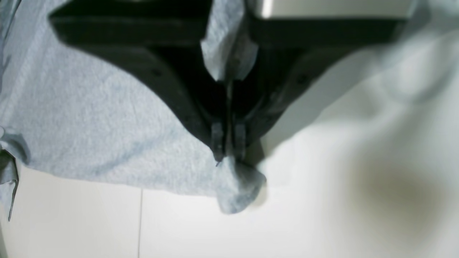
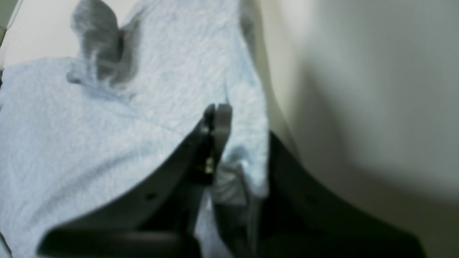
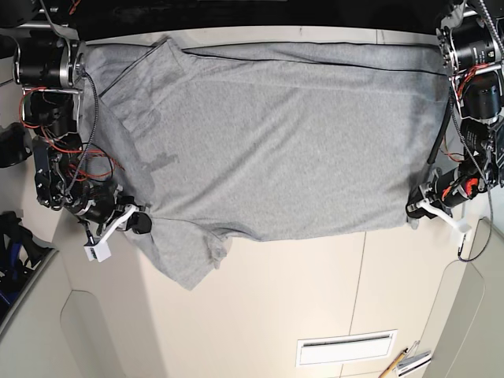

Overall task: Fold the T-shirt properly
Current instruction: 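Fold the grasped edge over onto the shirt's body with both grippers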

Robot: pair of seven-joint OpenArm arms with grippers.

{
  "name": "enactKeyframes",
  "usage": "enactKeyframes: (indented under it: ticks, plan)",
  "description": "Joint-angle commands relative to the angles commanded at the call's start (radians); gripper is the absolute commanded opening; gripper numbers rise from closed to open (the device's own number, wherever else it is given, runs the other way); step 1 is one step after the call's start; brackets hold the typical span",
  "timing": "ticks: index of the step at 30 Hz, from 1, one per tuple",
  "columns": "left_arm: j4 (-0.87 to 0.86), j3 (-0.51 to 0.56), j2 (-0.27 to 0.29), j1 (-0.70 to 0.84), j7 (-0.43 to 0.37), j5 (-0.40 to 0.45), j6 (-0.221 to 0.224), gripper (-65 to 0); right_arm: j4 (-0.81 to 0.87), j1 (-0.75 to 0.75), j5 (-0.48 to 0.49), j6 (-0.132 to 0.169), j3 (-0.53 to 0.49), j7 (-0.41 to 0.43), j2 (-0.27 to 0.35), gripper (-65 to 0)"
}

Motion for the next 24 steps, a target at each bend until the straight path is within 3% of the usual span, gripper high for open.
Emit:
enactKeyframes:
  ticks: [3, 8, 10, 13, 20, 24]
  plan:
    - [0.033, 0.0, -0.031, 0.001, 0.079, -0.068, 0.0, -65.0, 0.058, -0.002, 0.008, 0.003, 0.0, -0.083, 0.013, -65.0]
    - [0.097, 0.0, -0.098, 0.006, 0.165, -0.13, 0.0, -65.0, 0.203, -0.071, 0.156, 0.007, 0.0, -0.155, 0.085, -65.0]
    - [0.098, 0.0, -0.126, 0.009, 0.236, -0.193, 0.0, -65.0, 0.277, -0.121, 0.192, 0.007, 0.0, -0.192, 0.107, -65.0]
    - [0.101, 0.0, -0.153, 0.015, 0.343, -0.295, 0.0, -65.0, 0.402, -0.203, 0.227, 0.007, 0.0, -0.198, 0.133, -65.0]
    - [0.179, 0.0, -0.246, 0.13, 0.476, -0.496, 0.0, -65.0, 0.648, -0.377, 0.238, 0.006, 0.04, -0.209, 0.159, -65.0]
    - [0.288, 0.0, -0.271, 0.242, 0.482, -0.517, 0.0, -65.0, 0.741, -0.461, 0.266, 0.006, 0.116, -0.222, 0.159, -65.0]
